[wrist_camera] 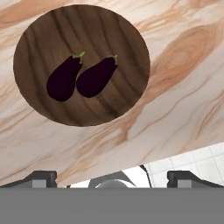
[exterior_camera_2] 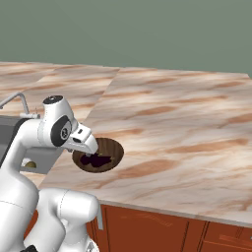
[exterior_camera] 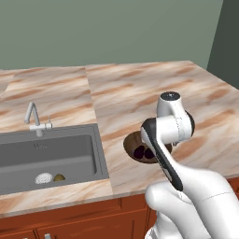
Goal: Pick the eggplants from the cabinet and place them in one bowl. Pick the potato from the sink and place it in the other bowl.
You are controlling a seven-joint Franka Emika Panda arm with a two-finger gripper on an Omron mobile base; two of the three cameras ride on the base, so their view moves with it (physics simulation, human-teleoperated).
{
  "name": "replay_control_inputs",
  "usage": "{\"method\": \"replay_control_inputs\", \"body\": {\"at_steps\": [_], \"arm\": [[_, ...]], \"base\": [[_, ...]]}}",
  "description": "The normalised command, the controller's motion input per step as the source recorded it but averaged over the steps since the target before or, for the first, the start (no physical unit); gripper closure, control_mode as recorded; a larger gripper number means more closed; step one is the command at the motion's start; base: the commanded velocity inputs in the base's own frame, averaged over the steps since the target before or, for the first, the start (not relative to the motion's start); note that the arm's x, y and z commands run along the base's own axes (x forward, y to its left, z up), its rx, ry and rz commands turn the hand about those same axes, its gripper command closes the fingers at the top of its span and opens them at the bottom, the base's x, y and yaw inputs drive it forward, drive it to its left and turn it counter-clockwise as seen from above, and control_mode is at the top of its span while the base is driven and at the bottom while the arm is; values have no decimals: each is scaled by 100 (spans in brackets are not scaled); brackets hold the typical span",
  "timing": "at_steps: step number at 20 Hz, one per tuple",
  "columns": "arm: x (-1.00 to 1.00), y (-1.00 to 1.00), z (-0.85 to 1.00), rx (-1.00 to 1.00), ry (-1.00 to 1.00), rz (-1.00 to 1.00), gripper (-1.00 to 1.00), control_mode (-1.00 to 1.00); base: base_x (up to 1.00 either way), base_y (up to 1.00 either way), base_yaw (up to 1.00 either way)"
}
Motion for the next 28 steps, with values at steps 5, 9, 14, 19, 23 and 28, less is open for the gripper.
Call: {"method": "replay_control_inputs", "body": {"at_steps": [5, 9, 14, 19, 23, 28], "arm": [[0, 0, 0, 0, 0, 0, -100, 100], [0, 0, 0, 0, 0, 0, -100, 100], [0, 0, 0, 0, 0, 0, -100, 100], [0, 0, 0, 0, 0, 0, -100, 100], [0, 0, 0, 0, 0, 0, -100, 100], [0, 0, 0, 0, 0, 0, -100, 100]], "base": [[-32, 4, 0], [-40, 11, 5], [-43, 19, 9], [-27, 51, 5], [-23, 58, 0], [-18, 61, 0]]}}
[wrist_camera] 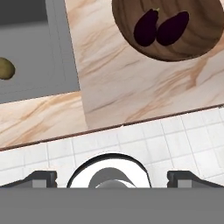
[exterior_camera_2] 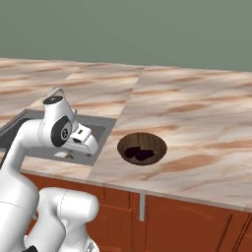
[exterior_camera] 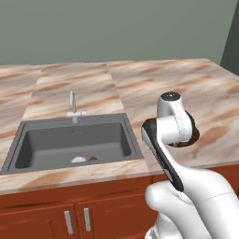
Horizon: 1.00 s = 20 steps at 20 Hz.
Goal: Pick the eggplants from the cabinet and place them in one bowl. Pick the potato from the sink and place it in the other bowl.
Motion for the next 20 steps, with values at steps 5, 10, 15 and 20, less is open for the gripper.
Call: {"method": "replay_control_inputs", "body": {"at_steps": [5, 10, 15, 20], "arm": [[0, 0, 0, 0, 0, 0, -100, 100], [0, 0, 0, 0, 0, 0, -100, 100], [0, 0, 0, 0, 0, 0, -100, 100], [0, 0, 0, 0, 0, 0, -100, 100]], "base": [[-18, 59, 0], [-18, 62, 0], [-16, 62, 0], [-13, 64, 0]]}}
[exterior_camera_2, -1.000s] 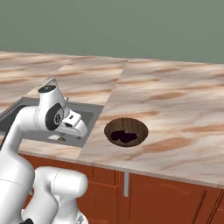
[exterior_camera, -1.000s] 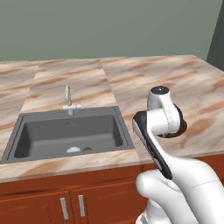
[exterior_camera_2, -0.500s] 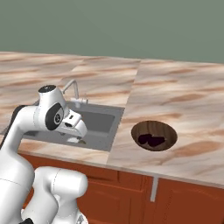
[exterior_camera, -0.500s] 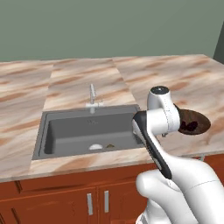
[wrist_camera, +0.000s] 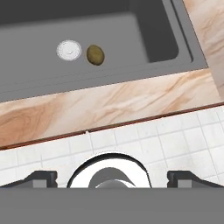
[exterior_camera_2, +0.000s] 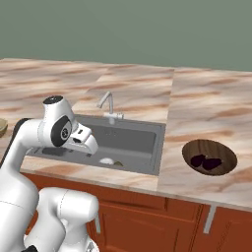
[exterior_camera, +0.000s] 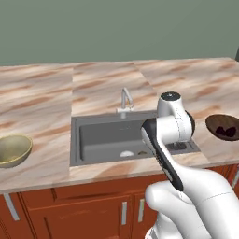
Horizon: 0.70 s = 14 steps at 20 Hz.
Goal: Pick the eggplants from the cabinet and place them in one bowl. Pick the potato from the sink and place it in the other bowl.
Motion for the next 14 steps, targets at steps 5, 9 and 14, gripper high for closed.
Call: {"method": "replay_control_inputs", "body": {"at_steps": [5, 9, 14], "arm": [[0, 0, 0, 0, 0, 0, -100, 100], [0, 0, 0, 0, 0, 0, -100, 100], [0, 0, 0, 0, 0, 0, -100, 100]], "base": [[-10, 63, 0], [-6, 62, 0], [-4, 55, 0]]}}
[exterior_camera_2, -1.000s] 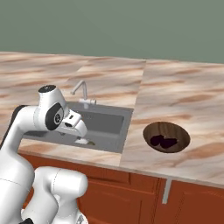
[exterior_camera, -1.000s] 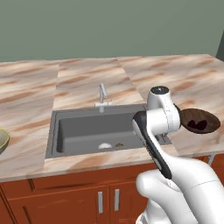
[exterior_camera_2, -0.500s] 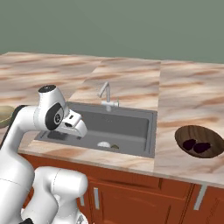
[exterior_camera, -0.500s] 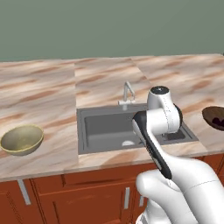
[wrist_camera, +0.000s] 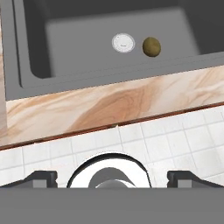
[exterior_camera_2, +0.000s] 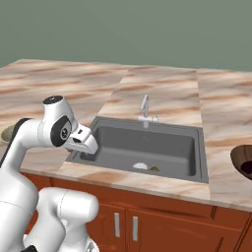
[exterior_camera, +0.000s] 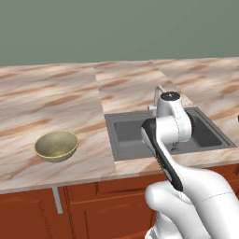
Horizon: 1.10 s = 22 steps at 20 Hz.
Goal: Pick the eggplants from the cabinet and place them in one bowl. Pick the potato from the sink and place it in the other bowl.
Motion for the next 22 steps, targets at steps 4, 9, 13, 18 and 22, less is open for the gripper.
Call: {"method": "replay_control_inputs", "body": {"at_steps": [4, 9, 13, 18, 22], "arm": [[0, 0, 0, 0, 0, 0, -100, 100], [0, 0, 0, 0, 0, 0, -100, 100], [0, 0, 0, 0, 0, 0, -100, 100], [0, 0, 0, 0, 0, 0, -100, 100], [0, 0, 0, 0, 0, 0, -100, 100]], "base": [[0, 43, 0], [0, 33, 0], [3, 31, 0], [12, 31, 0], [22, 30, 0]]}}
